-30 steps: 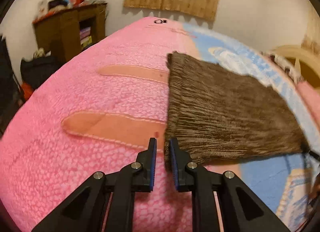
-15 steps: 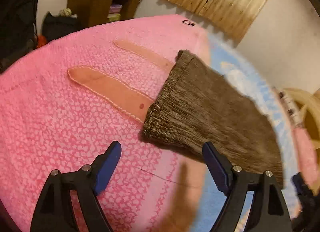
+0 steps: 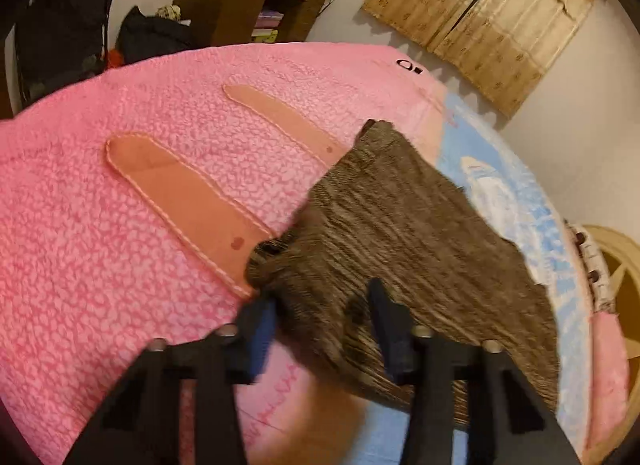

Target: Fold small clothes

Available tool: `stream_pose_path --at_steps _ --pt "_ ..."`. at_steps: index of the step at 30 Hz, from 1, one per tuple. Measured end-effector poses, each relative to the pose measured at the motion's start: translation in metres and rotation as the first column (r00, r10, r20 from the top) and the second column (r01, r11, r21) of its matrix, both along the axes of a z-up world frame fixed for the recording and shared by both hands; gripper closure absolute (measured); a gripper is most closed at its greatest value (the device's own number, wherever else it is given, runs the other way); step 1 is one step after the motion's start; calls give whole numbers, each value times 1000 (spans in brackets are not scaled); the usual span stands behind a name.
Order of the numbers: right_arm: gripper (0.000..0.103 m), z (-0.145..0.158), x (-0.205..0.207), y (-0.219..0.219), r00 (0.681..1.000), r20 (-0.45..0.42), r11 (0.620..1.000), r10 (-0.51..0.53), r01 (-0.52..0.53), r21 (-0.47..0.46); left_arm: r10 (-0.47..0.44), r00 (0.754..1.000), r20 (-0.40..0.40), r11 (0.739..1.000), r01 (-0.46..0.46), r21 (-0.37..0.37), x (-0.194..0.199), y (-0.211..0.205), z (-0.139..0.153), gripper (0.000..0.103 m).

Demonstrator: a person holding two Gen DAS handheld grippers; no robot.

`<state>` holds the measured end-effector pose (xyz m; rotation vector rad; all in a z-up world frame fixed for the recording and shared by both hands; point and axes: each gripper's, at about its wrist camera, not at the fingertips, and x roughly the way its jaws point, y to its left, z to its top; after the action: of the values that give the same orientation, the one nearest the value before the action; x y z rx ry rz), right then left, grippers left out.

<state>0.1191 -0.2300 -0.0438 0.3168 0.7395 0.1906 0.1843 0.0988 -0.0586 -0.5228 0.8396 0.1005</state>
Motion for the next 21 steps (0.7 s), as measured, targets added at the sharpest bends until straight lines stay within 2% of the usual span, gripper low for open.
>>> stream_pose_path --at_steps 1,6,15,21 --pt "41 0 0 -1 1000 -3 1000 -4 4 -2 0 1000 2 1000 0 9 -1 1 0 73" --pt "41 1 6 6 1000 -15 1000 6 -6 -18 -12 1000 8 999 12 32 -1 7 -3 82" --pt "41 25 25 36 998 24 996 55 -53 -78 -33 999 23 998 32 61 -2 7 -8 83" --pt "41 7 34 49 999 -8 991 34 -35 -128 -50 998 32 994 47 103 -3 1 -10 83"
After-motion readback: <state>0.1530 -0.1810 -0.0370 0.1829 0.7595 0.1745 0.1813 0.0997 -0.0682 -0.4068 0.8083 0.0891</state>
